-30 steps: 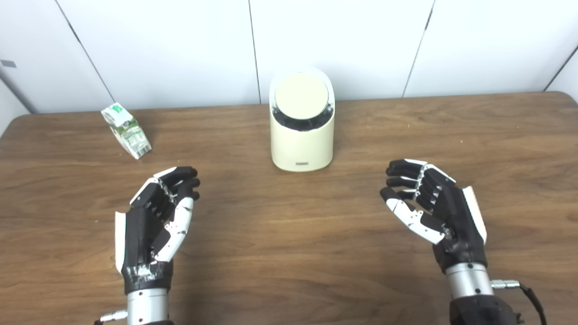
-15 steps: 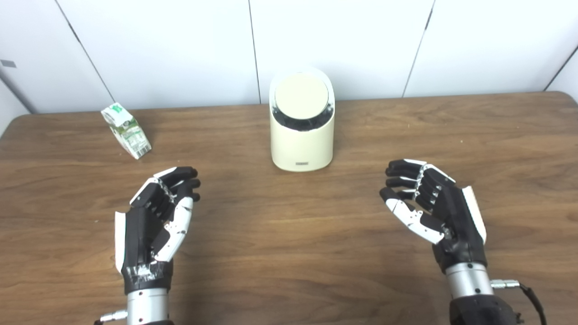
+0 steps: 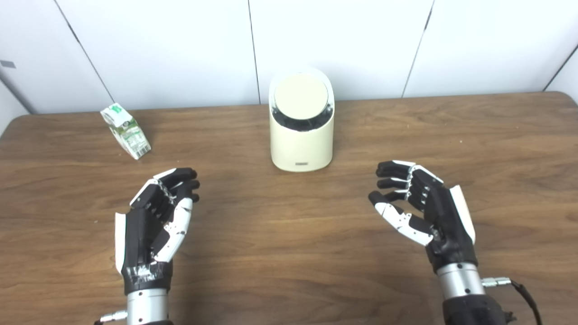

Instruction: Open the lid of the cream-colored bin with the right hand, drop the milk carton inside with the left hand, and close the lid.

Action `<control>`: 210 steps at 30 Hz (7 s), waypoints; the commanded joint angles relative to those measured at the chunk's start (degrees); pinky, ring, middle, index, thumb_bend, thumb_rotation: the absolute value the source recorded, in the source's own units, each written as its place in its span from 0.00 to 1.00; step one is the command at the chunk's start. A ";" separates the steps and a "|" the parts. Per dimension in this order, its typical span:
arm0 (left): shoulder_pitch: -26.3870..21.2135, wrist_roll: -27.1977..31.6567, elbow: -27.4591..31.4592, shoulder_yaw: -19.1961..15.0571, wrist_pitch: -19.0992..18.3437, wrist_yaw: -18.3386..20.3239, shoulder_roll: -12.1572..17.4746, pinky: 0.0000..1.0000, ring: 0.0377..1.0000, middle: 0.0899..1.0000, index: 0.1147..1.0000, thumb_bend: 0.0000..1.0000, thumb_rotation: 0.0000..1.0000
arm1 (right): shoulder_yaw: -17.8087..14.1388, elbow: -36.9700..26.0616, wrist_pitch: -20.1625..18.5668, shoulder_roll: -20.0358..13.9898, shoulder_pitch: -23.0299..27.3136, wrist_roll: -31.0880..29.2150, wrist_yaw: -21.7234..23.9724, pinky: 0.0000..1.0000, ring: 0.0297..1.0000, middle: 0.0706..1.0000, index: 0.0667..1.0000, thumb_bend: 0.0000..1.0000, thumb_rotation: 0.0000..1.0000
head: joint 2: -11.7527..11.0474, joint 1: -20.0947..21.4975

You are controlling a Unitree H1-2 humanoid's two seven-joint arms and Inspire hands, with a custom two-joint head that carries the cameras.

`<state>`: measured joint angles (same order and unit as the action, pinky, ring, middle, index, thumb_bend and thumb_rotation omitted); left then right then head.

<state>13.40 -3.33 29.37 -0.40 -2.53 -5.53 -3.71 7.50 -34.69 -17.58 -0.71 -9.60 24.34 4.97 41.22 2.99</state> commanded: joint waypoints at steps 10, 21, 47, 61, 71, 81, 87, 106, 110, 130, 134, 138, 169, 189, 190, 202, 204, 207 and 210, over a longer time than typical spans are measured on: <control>2.69 0.60 -3.70 -0.67 4.24 0.14 0.13 0.64 0.66 0.66 0.63 0.30 0.30 | 1.98 -2.03 -8.12 0.74 16.62 11.40 4.24 0.88 0.96 0.98 0.98 0.52 0.99 | -1.27 -0.25; 2.23 0.71 -4.88 -0.19 5.84 0.02 -0.36 0.60 0.65 0.66 0.64 0.28 0.25 | 0.43 5.47 -9.31 3.23 30.91 18.24 7.64 0.91 1.00 1.00 1.00 0.65 0.81 | -1.53 -0.29; 1.78 1.80 -6.04 1.87 5.06 -0.04 -1.27 0.58 0.65 0.65 0.63 0.29 0.20 | 2.97 25.20 -9.29 2.25 44.99 26.88 8.76 1.00 1.00 1.00 1.00 0.67 0.48 | -2.35 0.17; 1.65 1.36 -6.66 2.11 4.80 -0.01 -0.87 0.57 0.65 0.65 0.63 0.30 0.21 | 3.44 31.93 -9.29 -0.70 47.92 27.87 8.46 1.00 1.00 1.00 1.00 0.55 0.42 | -2.67 0.01; 1.56 1.53 -6.98 2.15 4.99 0.11 -0.74 0.57 0.64 0.65 0.62 0.31 0.22 | 2.98 34.10 -9.24 -2.85 48.06 29.36 9.48 1.00 1.00 1.00 1.00 0.53 0.45 | -2.96 0.28; 1.31 1.37 -7.35 2.49 5.13 -0.11 -1.21 0.57 0.64 0.65 0.62 0.29 0.19 | 4.10 36.13 -9.09 -4.51 48.54 28.91 7.22 1.00 1.00 1.00 1.00 0.55 0.43 | -3.44 0.19; 1.13 1.04 -8.11 2.91 5.91 -0.31 -1.37 0.57 0.64 0.65 0.63 0.30 0.19 | 5.47 36.16 -9.09 -5.92 48.03 28.48 7.17 1.00 1.00 1.00 1.00 0.62 0.33 | -4.41 -0.76; 1.46 0.38 -7.98 3.72 5.88 -0.98 -1.80 0.56 0.64 0.65 0.62 0.30 0.16 | 8.13 34.55 -9.32 -6.88 46.28 33.12 9.22 1.00 1.00 1.00 1.00 0.91 0.16 | -6.02 -1.06; 1.49 0.04 -7.88 3.76 5.68 -1.11 -1.76 0.57 0.64 0.65 0.63 0.29 0.15 | 8.25 34.53 -9.31 -6.81 46.14 34.23 9.30 1.00 1.00 1.00 1.00 0.93 0.15 | -6.04 -1.28; 0.91 -0.43 -8.71 3.85 6.13 -1.19 -1.73 0.56 0.64 0.65 0.63 0.29 0.15 | 7.04 29.61 -9.23 -6.50 45.05 28.04 7.20 1.00 1.00 1.00 1.00 0.75 0.97 | -6.95 -1.75; 0.95 -1.06 -9.05 3.95 6.48 -1.25 -1.58 0.57 0.64 0.65 0.63 0.29 0.14 | 5.37 26.86 -9.28 -5.79 44.61 27.09 8.85 1.00 1.00 1.00 1.00 0.76 1.00 | -6.95 -1.75; 0.98 -0.20 -9.18 3.97 6.86 -0.96 -1.61 0.57 0.65 0.65 0.63 0.30 0.15 | 3.91 23.59 -9.15 -5.65 43.35 24.50 9.82 1.00 1.00 1.00 1.00 0.78 1.00 | -6.95 -1.75; 1.15 -0.24 -7.94 2.78 6.41 -0.22 -0.54 0.57 0.63 0.64 0.63 0.30 0.15 | -5.74 9.52 16.58 -2.11 6.91 3.40 -11.37 0.54 0.66 0.67 0.64 0.28 0.26 | -6.34 -2.41; 2.31 1.52 -4.59 -2.40 4.61 -1.06 0.33 0.59 0.65 0.67 0.68 0.57 0.28 | -7.32 13.83 23.24 -2.40 2.76 0.08 -14.44 0.52 0.63 0.65 0.64 0.23 0.31 | -5.95 -7.09; 2.03 0.61 -4.38 -3.34 4.53 -1.59 0.54 0.59 0.64 0.66 0.68 0.62 0.31 | -7.24 13.73 23.18 -2.42 2.57 0.23 -14.41 0.52 0.63 0.65 0.64 0.23 0.31 | -5.97 -7.48; -2.98 -1.55 0.77 -16.45 -2.58 -3.29 6.40 0.63 0.70 0.72 0.78 0.76 0.32 | -8.98 15.06 23.58 -3.75 3.04 -3.55 -13.69 0.53 0.64 0.65 0.63 0.23 0.23 | -6.78 -10.58; -3.86 -1.27 0.94 -17.69 -3.75 -3.18 7.75 0.65 0.73 0.73 0.80 0.76 0.31 | -9.37 15.48 23.59 -4.21 3.25 -4.67 -13.50 0.54 0.64 0.65 0.63 0.24 0.21 | -6.89 -11.61; -5.42 0.30 0.61 -19.98 -5.71 -3.50 9.85 0.71 0.78 0.77 0.83 0.74 0.28 | -9.88 16.63 24.57 -5.52 3.57 -4.92 -13.54 0.54 0.64 0.66 0.64 0.23 0.16 | -7.03 -13.30; -7.41 2.03 0.10 -21.41 -7.81 -3.74 10.66 0.71 0.78 0.77 0.79 0.76 0.29 | -10.80 19.21 27.28 -7.05 4.40 -5.16 -14.27 0.51 0.63 0.65 0.64 0.22 0.12 | -7.23 -15.76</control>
<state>7.89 -2.04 28.26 -21.54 -10.40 -8.84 6.04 -2.45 -14.89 6.15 -6.75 -7.03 19.39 -8.49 33.93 -12.74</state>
